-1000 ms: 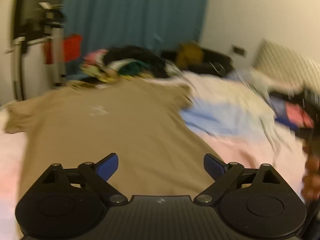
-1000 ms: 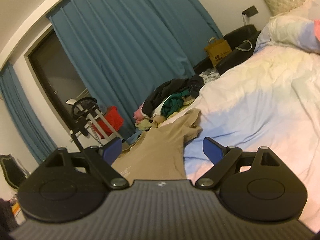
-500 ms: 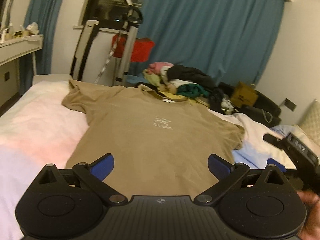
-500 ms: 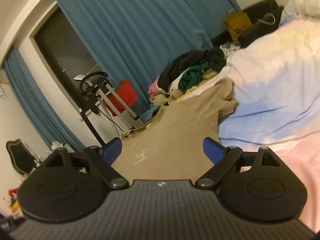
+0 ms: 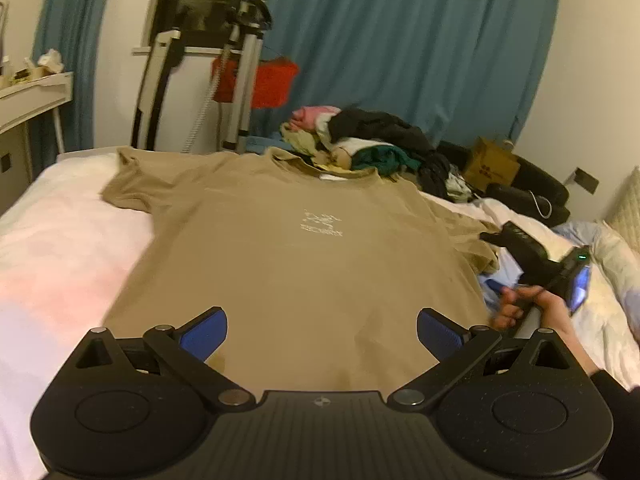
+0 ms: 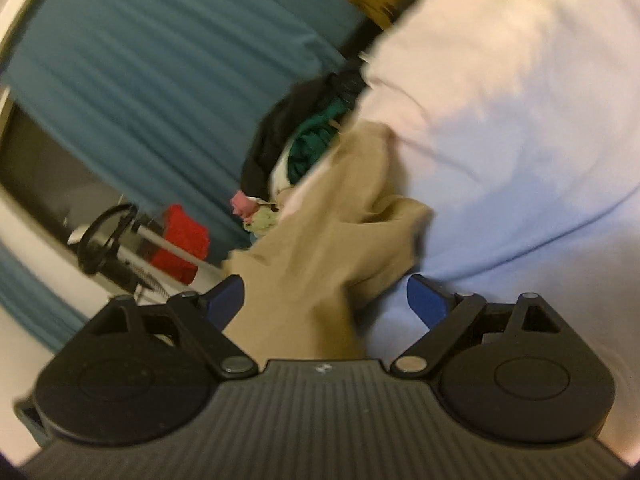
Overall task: Fold clothes
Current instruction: 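Grasp the shirt side with the right gripper and fold it over the logo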
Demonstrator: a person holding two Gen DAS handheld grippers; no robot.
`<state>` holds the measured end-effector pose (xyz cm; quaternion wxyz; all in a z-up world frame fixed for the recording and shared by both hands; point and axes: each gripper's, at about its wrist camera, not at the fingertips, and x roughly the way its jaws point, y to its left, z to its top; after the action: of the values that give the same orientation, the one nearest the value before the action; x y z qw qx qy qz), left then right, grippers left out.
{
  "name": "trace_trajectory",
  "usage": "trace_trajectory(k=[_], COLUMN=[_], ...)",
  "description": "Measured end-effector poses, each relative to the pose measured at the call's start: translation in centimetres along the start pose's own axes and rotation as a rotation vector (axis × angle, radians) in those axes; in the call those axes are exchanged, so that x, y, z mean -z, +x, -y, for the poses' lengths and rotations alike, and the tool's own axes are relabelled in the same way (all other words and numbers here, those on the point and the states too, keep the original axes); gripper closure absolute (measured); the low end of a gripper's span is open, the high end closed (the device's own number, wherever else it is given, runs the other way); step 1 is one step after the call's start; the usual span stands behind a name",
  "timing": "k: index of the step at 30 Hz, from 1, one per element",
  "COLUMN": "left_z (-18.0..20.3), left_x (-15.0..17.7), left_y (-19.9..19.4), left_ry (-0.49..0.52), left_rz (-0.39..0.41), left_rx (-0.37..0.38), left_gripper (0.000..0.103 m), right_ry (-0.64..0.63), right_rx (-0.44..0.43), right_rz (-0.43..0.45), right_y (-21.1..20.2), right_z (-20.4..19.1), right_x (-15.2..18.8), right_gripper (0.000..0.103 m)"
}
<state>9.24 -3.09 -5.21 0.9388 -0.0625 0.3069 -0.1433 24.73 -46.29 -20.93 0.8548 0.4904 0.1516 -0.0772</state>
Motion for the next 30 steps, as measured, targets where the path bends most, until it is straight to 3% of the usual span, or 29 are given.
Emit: trace_trajectory(k=[5, 9, 10, 11, 13, 14, 15, 17, 23, 30], left_z=[-0.2, -1.1, -1.3, -1.5, -1.9, -2.1, -2.3, -2.6, -4.5, -8.3], left_x=[-0.3, -1.2, -1.5, -2.0, -2.5, -2.7, -2.9, -3.3, -4.1, -4.7], left_y=[3.2, 4.7, 5.0, 5.4, 5.7, 5.6, 5.5, 5.3, 2.8, 0.0], left_ry=[-0.055, -0.113, -0.128, -0.143, -0.155, -0.153, -0.15, -0.147, -0.11, -0.127], left_rz=[-0.056, -0.052, -0.053, -0.055, -0.049, -0.041, -0.031, -0.023, 0.021, 0.032], left_rx=[0.029, 0.037, 0.034, 0.034, 0.034, 0.024, 0.012, -0.011, -0.071, -0.124], left_gripper=[0.001, 0.001, 0.001, 0.001, 0.001, 0.001, 0.001, 0.001, 0.001, 0.001], right_ry=[0.016, 0.073, 0.072, 0.064, 0.037, 0.009, -0.024, -0.096, -0.417, -0.799], right_rx=[-0.039, -0.096, -0.099, -0.096, -0.077, -0.049, -0.017, 0.055, 0.17, 0.244], right_rz=[0.035, 0.095, 0.096, 0.086, 0.07, 0.064, 0.058, 0.045, 0.118, 0.228], right_y=[3.3, 4.6, 5.0, 5.5, 6.7, 7.3, 7.8, 8.7, 6.8, 5.0], right_z=[0.4, 0.4, 0.2, -0.1, -0.9, -1.5, -2.2, -4.0, -12.6, -24.5], right_x=[-0.7, -1.0, -1.0, -1.0, -1.1, -1.2, -1.3, -1.5, -1.3, 3.5], right_gripper=[0.011, 0.012, 0.015, 0.025, 0.033, 0.043, 0.061, 0.087, 0.091, 0.091])
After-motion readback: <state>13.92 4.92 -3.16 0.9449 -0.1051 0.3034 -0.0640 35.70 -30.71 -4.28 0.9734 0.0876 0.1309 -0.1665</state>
